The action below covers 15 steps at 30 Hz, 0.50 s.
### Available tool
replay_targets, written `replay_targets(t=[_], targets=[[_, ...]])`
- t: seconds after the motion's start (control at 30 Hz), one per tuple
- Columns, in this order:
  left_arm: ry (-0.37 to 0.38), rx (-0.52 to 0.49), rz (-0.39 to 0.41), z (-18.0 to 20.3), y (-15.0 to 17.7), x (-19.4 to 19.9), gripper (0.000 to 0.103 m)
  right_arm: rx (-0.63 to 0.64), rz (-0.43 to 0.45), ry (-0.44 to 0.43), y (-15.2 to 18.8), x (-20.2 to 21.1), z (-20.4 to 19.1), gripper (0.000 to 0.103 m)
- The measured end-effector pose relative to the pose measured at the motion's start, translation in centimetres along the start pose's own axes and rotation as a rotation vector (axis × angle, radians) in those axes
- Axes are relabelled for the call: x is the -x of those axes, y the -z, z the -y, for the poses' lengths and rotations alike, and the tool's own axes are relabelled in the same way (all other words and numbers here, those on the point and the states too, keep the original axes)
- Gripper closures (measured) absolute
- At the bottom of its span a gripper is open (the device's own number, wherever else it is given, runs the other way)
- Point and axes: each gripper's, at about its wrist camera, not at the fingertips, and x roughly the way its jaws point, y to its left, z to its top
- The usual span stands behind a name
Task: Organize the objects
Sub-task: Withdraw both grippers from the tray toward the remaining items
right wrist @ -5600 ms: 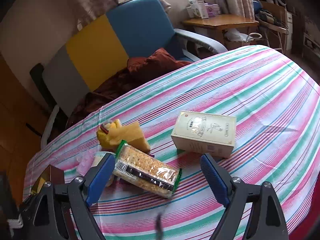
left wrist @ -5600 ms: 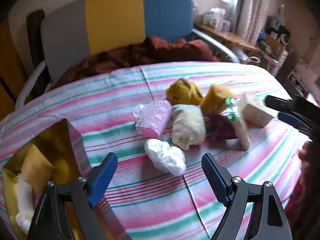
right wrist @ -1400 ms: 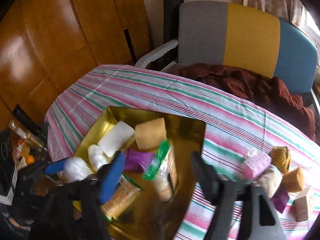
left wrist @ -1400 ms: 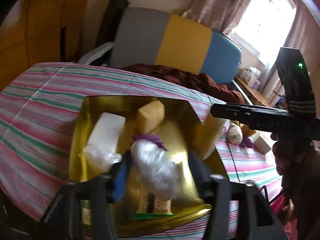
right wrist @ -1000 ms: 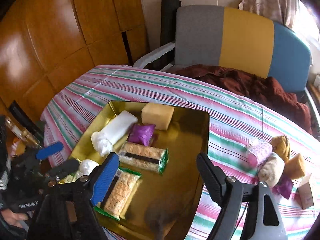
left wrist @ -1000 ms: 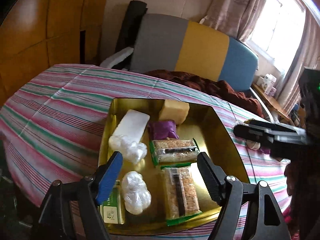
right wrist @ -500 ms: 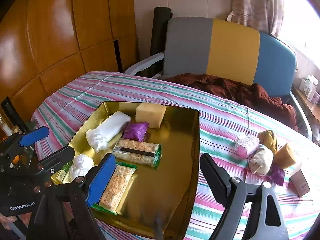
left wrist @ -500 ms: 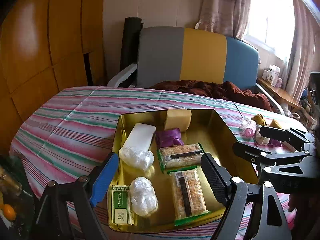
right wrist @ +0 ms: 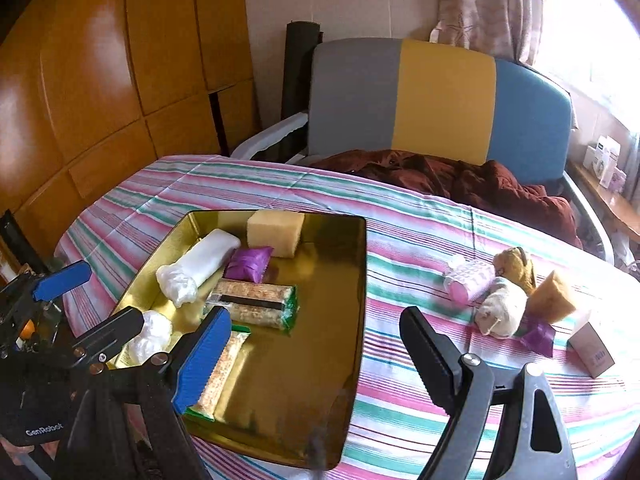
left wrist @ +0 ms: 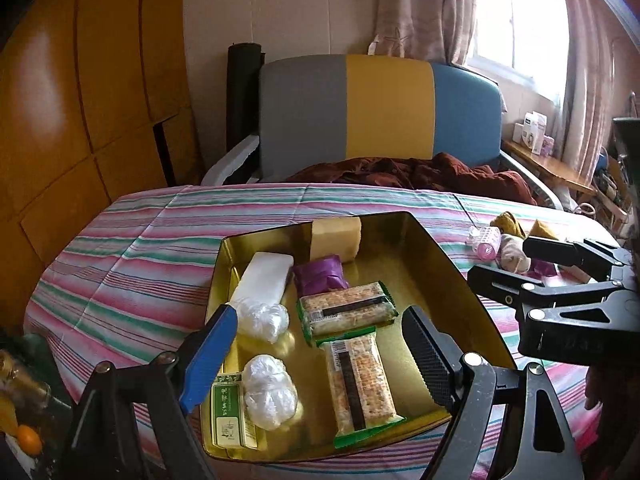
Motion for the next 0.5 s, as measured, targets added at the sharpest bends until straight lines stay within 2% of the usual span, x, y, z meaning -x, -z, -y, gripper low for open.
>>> replay_targets(t=[0.5], targets=[[0.007,-0.088,-0.006,2.7,-0.1,-0.1,0.018,-0.053,-0.021,0.056,1.0,-0.1,3.7,0.015]])
